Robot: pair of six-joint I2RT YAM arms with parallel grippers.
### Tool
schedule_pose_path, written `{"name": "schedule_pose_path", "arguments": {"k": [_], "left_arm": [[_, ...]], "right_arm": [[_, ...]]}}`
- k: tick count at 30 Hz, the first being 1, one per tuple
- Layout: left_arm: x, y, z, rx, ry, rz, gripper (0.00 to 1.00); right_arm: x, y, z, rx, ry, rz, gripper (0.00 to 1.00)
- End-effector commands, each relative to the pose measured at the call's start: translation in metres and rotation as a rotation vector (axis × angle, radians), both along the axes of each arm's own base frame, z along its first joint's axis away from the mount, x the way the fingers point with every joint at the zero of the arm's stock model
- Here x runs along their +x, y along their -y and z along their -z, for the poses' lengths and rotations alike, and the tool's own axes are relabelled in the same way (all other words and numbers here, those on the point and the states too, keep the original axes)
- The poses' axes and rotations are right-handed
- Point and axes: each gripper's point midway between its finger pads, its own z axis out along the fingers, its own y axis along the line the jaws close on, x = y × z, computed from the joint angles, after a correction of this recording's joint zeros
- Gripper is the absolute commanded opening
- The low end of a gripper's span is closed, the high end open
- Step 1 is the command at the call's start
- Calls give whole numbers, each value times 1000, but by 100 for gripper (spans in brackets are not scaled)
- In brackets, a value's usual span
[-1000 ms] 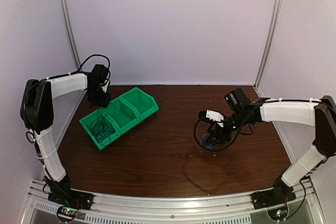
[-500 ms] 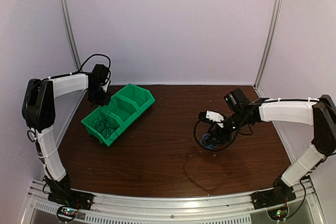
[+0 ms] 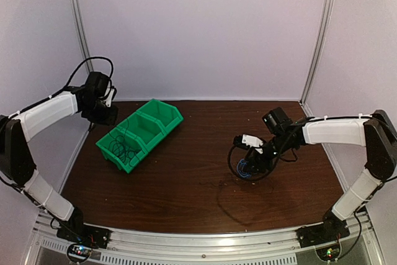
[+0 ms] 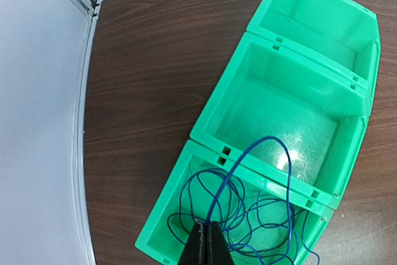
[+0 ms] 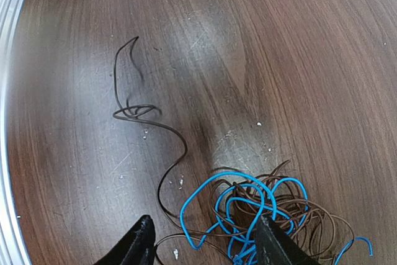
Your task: Untangle the cables
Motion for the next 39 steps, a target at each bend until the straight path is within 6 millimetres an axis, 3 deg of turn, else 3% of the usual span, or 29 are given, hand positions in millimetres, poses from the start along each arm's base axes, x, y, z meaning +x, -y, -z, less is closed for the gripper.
{"name": "schedule_pose_path", "arguments": {"k": [1,5,9,16,21,24,26,30,33,37,39], "left_arm": [[-39,-5,32,-35,-150,-36,0],[-66,-4,49,-57,-225,-28,0],[-69,-3,63,-60,-268,-27,0],[-31,3,78,-41,-248,-25,0],[-8,-3,108,39,-297,-38,0],[-1,-4,114,53,-299,-46,0],[2,0,107,29,-282,-44,0],[2,2,70,-8,-213,-47,25],[-1,2,34,-29,-143,-42,37],[-9,4,-8,-60,-83,-43,43],[-13,21,-27,-106,-37,8,44]], "right_arm": [[0,0,2,-5,-12,-7,56],[0,0,1,-2,-9,-9,56],[-1,-1,2,1,-20,-11,56],[-1,0,1,-3,-17,-11,56],[-1,1,0,-9,-9,-7,56],[0,3,-1,-14,1,-1,56],[0,4,-1,-16,3,1,56],[0,3,2,-20,-5,-1,56],[0,3,5,-24,-14,-4,56],[0,2,8,-29,-25,-9,56],[0,2,10,-31,-31,-11,56]]}}
